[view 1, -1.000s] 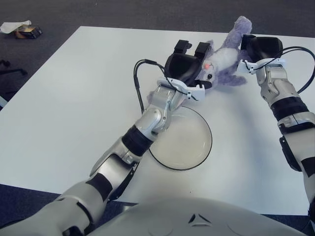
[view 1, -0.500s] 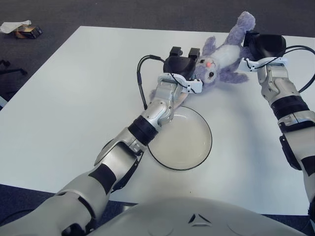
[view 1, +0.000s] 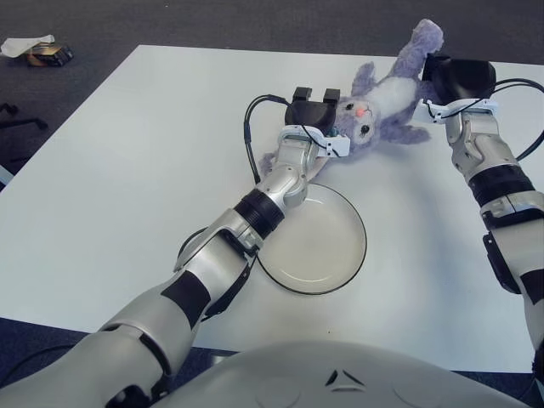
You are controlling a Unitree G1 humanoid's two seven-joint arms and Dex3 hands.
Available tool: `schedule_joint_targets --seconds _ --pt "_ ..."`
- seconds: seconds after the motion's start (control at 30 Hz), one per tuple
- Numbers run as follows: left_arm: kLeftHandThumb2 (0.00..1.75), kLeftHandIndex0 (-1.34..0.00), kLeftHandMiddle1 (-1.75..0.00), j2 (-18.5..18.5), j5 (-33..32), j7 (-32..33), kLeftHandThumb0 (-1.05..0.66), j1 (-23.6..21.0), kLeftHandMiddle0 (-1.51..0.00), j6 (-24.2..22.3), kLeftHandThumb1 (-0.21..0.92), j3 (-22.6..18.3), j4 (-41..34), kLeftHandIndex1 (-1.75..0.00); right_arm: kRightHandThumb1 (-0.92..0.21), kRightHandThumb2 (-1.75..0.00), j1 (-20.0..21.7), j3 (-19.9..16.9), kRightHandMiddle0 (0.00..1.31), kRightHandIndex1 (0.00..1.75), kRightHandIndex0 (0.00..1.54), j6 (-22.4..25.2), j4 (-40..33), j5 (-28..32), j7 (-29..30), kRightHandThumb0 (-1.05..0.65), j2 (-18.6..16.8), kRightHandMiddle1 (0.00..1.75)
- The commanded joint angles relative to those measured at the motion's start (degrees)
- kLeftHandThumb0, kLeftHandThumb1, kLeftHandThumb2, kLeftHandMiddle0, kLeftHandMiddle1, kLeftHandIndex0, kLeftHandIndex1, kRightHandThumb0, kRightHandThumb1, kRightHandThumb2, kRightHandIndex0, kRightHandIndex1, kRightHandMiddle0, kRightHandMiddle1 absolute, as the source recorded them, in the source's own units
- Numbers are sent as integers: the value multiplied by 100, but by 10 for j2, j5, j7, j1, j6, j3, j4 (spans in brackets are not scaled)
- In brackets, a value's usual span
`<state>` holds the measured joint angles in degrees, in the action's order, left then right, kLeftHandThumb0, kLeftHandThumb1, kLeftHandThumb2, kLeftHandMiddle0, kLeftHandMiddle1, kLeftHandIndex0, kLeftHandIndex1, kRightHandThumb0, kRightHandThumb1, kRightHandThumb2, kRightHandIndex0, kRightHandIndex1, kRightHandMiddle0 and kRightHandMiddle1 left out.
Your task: Put the doll into the plate.
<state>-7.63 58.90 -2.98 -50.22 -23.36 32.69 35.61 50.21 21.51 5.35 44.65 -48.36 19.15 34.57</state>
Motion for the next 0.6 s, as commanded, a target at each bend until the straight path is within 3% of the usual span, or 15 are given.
schedule_joint_targets --seconds 0.0,0.23,0.57 --pt "64 0 -1 -12 -10 18 -105 -24 0 -6 92 5 28 -4 -28 -136 0 -9 65 175 135 9 -16 4 0 -50 4 175" --pt "70 0 0 -20 -23 16 -105 -34 0 -13 92 20 41 0 -28 -136 -4 -7 65 175 134 25 -31 2 -15 -50 5 175" --pt "78 0 0 3 -44 -50 -105 0 0 -16 92 38 -65 0 -27 -138 -9 -1 66 175 134 39 -41 -7 -27 -50 9 175"
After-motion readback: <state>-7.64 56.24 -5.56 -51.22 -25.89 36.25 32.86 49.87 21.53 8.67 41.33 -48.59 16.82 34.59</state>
